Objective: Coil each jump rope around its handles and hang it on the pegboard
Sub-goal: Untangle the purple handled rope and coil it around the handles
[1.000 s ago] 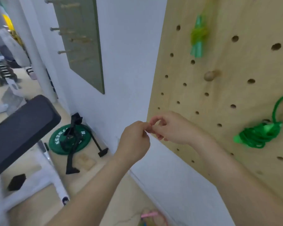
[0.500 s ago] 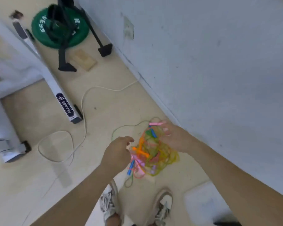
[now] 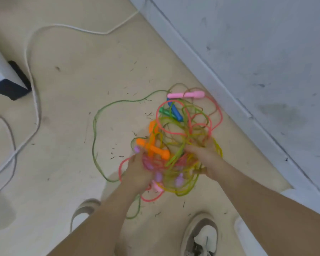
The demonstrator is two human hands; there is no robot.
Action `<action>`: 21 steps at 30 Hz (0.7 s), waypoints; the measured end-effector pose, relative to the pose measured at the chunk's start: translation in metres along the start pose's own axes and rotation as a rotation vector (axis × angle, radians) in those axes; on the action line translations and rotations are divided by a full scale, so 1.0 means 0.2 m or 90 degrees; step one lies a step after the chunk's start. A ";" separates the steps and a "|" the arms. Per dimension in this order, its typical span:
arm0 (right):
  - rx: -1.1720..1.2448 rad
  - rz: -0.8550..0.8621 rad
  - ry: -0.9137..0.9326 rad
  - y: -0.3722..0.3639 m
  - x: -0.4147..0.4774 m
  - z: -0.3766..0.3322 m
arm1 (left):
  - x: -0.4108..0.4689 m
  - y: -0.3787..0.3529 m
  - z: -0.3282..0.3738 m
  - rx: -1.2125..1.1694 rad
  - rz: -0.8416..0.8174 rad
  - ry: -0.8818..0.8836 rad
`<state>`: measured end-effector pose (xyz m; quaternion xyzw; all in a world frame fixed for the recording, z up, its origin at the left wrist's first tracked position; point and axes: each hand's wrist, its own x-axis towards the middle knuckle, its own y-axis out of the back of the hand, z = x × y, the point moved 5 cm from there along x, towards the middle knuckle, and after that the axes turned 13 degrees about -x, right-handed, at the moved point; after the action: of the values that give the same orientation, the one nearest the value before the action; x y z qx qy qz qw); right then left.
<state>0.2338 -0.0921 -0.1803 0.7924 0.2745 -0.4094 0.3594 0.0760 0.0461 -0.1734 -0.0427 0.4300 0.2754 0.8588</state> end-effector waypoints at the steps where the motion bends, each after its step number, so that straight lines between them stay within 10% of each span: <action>1: -0.017 -0.029 -0.006 -0.04 0.03 0.02 | 0.02 -0.02 -0.02 -0.024 -0.009 0.007; 9: 0.075 -0.258 0.146 -0.12 -0.46 -0.45 | -0.34 0.10 0.28 -0.222 -0.106 0.103; 18: 0.441 -0.390 0.419 0.37 -1.68 -1.08 | -1.25 0.43 1.24 -0.294 -0.006 -0.361; 21: 0.538 -0.347 0.416 0.39 -1.80 -1.11 | -1.43 0.47 1.31 -0.410 -0.114 -0.386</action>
<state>0.2062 -0.0119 0.2407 0.8527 0.3772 -0.2958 -0.2077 0.0787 0.0830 0.2246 -0.2623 0.0455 0.3195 0.9094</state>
